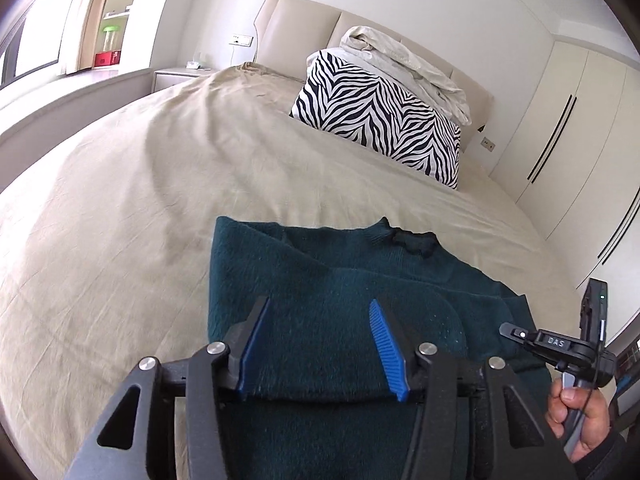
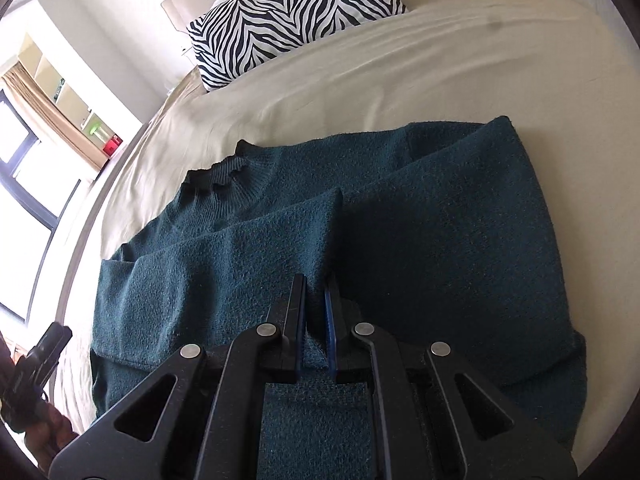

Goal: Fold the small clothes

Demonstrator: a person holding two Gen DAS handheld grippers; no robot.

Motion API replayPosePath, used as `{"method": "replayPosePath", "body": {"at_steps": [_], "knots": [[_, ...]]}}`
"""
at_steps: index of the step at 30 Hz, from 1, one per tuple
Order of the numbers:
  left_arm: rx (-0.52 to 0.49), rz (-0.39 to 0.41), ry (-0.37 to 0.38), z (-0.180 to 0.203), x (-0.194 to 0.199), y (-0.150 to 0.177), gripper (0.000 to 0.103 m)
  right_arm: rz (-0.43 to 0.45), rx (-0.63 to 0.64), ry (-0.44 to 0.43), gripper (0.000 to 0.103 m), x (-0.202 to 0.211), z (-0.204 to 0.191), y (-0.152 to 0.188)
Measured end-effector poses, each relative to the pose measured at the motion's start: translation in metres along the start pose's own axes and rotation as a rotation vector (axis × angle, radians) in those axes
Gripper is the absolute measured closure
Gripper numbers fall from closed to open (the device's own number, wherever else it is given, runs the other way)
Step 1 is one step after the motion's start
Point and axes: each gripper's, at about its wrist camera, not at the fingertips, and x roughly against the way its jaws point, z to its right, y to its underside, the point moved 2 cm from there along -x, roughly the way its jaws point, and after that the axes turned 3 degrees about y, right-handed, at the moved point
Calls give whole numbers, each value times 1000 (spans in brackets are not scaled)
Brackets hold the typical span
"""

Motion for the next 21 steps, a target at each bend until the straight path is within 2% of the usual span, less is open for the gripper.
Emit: {"method": "replayPosePath", "body": {"at_steps": [2, 5, 6, 13, 15, 16, 18, 20, 21], "knots": [[5, -43, -32, -6, -28, -5, 61, -1, 2, -7, 95, 1, -1, 0], [-34, -111, -156, -23, -63, 3, 65, -5, 16, -21, 93, 2, -4, -1], [-46, -103, -177, -30, -67, 7, 72, -8, 20, -24, 93, 1, -5, -1], [-39, -90, -162, -41, -61, 11, 73, -26, -31, -37, 93, -3, 16, -2], [-26, -82, -148, -43, -60, 14, 73, -23, -68, -5, 92, 4, 21, -3], [-20, -78, -142, -44, -60, 14, 73, -11, -80, 9, 92, 9, 21, -5], [-18, -73, -138, -44, -60, 15, 73, 38, -81, -32, 92, 21, 14, -10], [-24, -74, -139, -44, -60, 16, 73, 63, -58, -88, 83, 25, 0, -16], [-25, -74, -139, -45, -61, 16, 73, 66, -45, -107, 70, 23, -7, -19]]}}
